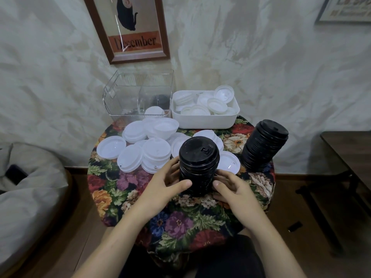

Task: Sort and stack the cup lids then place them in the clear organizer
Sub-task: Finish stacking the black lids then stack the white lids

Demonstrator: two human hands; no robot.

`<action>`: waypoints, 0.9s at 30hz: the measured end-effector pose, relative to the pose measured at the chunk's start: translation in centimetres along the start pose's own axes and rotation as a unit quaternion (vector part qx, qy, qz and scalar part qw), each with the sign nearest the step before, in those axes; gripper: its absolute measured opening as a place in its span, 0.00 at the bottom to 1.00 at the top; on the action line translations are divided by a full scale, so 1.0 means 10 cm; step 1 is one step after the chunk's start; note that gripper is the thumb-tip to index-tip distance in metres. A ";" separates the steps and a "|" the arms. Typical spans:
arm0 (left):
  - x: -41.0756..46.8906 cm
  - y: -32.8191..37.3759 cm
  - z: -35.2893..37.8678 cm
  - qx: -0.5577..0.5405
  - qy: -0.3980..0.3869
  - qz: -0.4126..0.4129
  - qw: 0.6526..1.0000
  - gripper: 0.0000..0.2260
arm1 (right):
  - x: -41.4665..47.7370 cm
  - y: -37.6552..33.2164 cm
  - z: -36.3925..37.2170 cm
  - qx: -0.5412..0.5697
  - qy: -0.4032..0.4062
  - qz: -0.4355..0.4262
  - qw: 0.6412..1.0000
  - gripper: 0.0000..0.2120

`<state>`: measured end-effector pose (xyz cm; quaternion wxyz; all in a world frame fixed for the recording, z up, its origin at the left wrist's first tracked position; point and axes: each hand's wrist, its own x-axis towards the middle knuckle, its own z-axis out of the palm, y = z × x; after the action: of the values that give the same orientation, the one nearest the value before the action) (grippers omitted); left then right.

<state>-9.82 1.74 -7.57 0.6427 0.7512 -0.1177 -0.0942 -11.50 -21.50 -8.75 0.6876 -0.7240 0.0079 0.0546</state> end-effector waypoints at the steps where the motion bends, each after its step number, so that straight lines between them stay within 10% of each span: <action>1: -0.01 -0.01 0.00 -0.004 0.004 -0.003 1.000 0.31 | -0.01 0.01 0.00 0.007 0.001 0.004 1.000 0.13; 27: 0.08 -0.01 1.00 0.011 -0.005 0.014 1.000 0.25 | -0.60 0.14 -0.79 -0.086 0.114 -0.023 0.990 0.28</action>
<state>-11.92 -7.88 -9.22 0.6347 0.7562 -0.1328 -0.0877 -17.00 -29.85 -9.22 0.6185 -0.7819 0.0650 -0.0433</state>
